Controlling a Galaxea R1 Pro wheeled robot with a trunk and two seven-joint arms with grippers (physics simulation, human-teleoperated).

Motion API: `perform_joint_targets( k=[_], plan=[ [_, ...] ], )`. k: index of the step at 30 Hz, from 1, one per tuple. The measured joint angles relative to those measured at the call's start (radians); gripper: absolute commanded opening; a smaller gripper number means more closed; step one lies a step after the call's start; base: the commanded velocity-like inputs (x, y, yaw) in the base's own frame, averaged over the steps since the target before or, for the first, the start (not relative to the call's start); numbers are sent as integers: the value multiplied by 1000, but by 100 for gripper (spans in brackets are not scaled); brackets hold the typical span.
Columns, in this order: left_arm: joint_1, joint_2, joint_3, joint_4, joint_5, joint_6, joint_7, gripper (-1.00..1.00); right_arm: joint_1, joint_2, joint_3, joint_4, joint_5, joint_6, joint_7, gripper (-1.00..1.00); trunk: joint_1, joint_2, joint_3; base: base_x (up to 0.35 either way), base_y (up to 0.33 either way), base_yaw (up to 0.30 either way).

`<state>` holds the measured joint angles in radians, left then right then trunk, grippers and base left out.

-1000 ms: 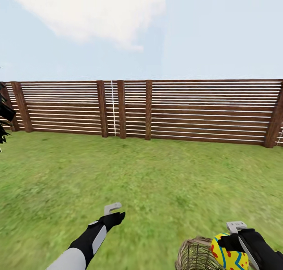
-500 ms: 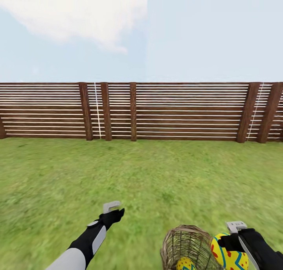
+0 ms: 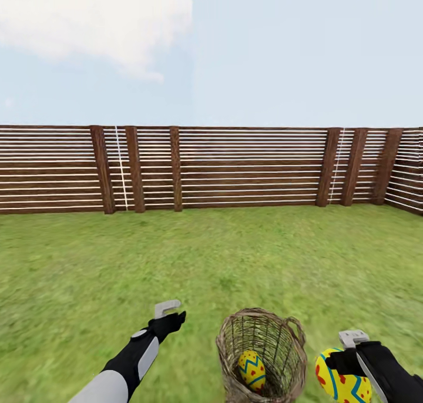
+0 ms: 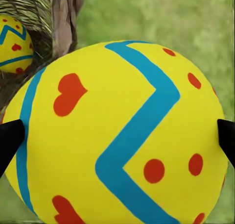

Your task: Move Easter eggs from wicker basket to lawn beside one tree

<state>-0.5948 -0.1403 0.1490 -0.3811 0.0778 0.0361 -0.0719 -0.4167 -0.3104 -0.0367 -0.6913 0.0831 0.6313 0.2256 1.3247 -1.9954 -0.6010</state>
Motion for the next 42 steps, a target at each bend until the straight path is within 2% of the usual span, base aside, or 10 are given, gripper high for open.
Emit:
perform_joint_targets(
  k=[11, 20, 26, 27, 30, 42],
  plan=[
    [0, 0, -2, -1, -1, 0, -1, 100, 0, 0, -2, 0, 0, 0, 0, -100, 0, 0, 11, -339, 0, -257],
    [0, 5, -2, -3, 0, 0, -1, 100, 0, -12, -10, 0, -2, 0, 2, -100, 0, 0, 20, -339, 0, -257],
    [0, 4, -2, -3, 0, -1, -3, 100, 0, -36, -13, 0, -6, -1, 2, -100, 0, 0, 26, -339, 0, -257],
    [0, 4, -2, -3, 0, -1, -3, 100, 0, -46, -13, 0, -9, -1, 3, -100, 0, 0, 27, -280, -40, -257],
    [0, 4, -2, -3, 0, -3, -3, 100, 0, -59, -13, 0, -13, 0, 3, -100, 0, 0, 30, -81, -184, -248],
    [0, 3, -1, -3, 0, -6, 0, 100, 0, -61, -12, 0, -14, 0, 3, -100, -1, 0, 45, -2, -331, -236]
  ],
)
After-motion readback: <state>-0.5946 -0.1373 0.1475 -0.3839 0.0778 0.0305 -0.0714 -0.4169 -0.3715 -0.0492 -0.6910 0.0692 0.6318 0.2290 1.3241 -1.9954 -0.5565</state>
